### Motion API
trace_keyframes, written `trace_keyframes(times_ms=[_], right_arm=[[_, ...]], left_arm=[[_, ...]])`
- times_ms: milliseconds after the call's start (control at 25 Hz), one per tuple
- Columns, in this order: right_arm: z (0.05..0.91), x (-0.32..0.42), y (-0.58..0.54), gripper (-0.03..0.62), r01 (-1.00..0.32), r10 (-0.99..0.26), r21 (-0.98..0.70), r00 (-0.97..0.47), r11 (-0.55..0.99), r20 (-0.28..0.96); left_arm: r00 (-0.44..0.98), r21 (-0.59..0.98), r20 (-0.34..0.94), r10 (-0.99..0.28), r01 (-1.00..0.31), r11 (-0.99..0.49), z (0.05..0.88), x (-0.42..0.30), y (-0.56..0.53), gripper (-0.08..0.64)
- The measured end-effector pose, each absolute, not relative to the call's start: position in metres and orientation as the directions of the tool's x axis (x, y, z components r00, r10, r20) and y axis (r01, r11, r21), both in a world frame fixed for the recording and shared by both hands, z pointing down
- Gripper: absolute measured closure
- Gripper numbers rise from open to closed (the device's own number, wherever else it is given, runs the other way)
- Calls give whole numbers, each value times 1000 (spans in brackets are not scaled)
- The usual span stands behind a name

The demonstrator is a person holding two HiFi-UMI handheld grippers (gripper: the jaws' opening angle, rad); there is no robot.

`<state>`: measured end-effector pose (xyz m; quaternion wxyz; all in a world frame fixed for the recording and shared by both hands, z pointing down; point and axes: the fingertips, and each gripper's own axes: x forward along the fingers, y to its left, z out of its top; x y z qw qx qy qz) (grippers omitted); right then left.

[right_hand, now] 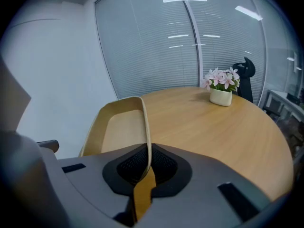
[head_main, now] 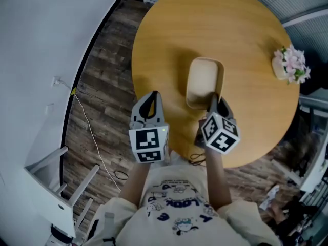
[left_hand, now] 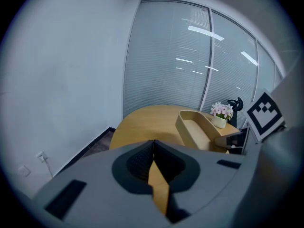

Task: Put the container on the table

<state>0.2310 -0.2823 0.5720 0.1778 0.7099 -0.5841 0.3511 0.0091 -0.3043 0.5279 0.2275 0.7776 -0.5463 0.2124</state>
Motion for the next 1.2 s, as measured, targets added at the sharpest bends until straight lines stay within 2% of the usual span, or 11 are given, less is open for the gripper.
trace_keyframes(times_ms=[960, 1200], right_arm=[[637, 237, -283, 578, -952, -578, -112, 78, -286, 813], [638, 232, -286, 578, -946, -579, -136, 63, -294, 813]], left_arm=[[306, 145, 670, -676, -947, -285, 582, 13, -304, 556], [305, 150, 678, -669, -948, -280, 587, 11, -301, 557]])
